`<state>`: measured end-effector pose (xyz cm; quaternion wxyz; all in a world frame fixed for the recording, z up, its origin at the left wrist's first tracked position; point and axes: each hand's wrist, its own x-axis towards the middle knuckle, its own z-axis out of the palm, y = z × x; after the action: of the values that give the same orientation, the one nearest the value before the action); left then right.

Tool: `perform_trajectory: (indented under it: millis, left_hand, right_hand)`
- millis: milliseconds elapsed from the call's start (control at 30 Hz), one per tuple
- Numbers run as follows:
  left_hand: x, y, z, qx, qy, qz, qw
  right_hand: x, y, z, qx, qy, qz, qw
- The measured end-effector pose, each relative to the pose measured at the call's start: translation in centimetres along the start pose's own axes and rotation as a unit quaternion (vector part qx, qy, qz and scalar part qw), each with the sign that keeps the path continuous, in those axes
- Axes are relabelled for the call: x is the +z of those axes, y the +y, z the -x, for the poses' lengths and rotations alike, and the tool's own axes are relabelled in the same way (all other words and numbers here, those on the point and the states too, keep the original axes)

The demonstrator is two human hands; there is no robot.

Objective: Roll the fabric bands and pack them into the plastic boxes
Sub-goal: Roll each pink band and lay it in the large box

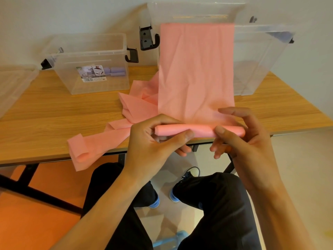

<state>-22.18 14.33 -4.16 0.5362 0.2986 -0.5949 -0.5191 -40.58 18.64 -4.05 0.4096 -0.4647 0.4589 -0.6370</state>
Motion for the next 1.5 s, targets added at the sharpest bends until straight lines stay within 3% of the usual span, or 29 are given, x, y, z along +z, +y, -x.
perform_trajectory:
  millis: [1500]
  left_hand:
    - [-0.23, 0.33, -0.97, -0.027, 0.010, -0.003, 1.000]
  right_hand:
    - [0.26, -0.72, -0.66, 0.036, 0.010, -0.018, 0.999]
